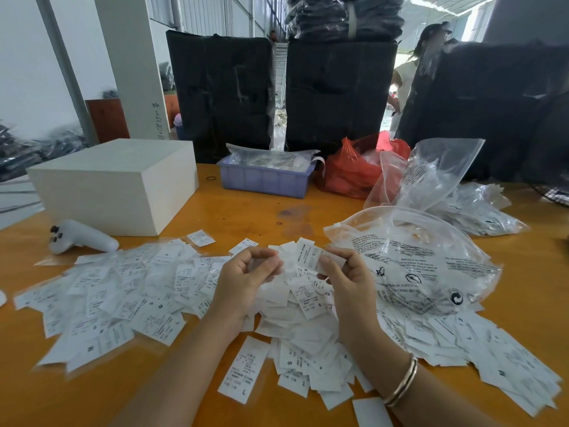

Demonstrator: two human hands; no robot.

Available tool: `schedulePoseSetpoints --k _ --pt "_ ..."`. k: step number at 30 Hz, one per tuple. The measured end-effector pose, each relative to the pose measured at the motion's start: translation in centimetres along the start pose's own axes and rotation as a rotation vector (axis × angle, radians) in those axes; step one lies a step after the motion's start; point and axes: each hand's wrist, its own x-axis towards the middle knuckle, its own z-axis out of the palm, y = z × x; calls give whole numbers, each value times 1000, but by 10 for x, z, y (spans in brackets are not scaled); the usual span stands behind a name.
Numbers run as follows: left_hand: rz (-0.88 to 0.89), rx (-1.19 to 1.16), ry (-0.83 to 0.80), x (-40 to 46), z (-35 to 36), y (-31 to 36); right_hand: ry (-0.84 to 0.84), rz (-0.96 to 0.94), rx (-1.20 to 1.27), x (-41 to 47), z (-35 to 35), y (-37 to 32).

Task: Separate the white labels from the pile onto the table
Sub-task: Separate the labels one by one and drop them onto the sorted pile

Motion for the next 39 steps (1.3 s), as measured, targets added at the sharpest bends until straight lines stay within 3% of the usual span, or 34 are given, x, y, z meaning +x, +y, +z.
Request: schedulePoseSetpoints --k 20,33,39 --pt "6 17 -41 -2 1 1 13 -26 115 -3 -1 -5" --pt "70 140 17 0 0 -3 -104 26 -224 -2 0 3" --pt "55 223 -56 -3 2 -2 -197 -38 -366 -2 1 4"
